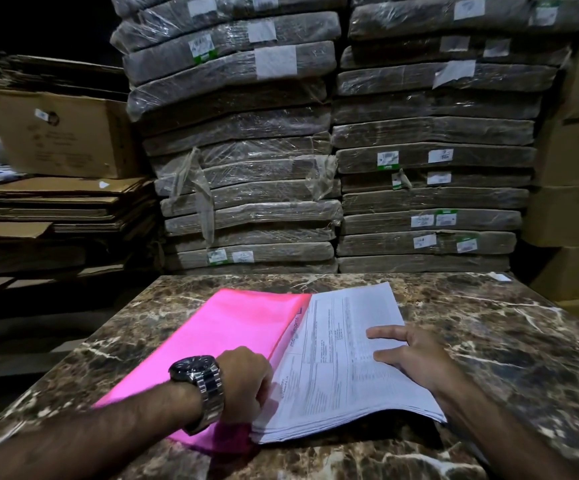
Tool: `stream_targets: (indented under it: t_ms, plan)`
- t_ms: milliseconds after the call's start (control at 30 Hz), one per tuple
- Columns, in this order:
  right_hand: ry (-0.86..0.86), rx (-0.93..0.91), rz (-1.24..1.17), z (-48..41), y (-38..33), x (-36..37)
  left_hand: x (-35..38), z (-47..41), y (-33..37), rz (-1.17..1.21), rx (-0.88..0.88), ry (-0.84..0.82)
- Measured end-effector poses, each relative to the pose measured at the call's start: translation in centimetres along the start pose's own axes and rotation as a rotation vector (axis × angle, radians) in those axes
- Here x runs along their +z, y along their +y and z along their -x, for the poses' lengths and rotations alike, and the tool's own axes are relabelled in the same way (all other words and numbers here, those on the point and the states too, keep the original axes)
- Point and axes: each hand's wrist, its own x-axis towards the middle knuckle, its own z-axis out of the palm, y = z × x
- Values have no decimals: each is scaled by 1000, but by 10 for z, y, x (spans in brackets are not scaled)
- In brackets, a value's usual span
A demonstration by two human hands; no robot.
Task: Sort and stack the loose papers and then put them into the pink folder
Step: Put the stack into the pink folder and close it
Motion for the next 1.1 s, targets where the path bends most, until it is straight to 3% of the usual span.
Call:
stream_targets:
  t_ms: [133, 333, 500, 600, 833, 1100]
  plan:
    - [6, 22, -24, 4, -1, 2, 2, 6, 3, -29, -4, -4]
    - [48, 72, -122, 6, 0, 8, 6, 18, 3, 24, -113, 194]
    - [74, 69, -152, 8, 2, 18, 10, 25, -5, -33, -200, 110]
    - [107, 53, -142, 10, 6, 26, 12, 29, -1, -56, -199, 106]
    - [121, 16, -158, 10, 12, 50, 12, 37, 9, 86, -140, 283]
    - [100, -53, -65, 8, 10, 66, 5, 4, 23, 2, -254, 158]
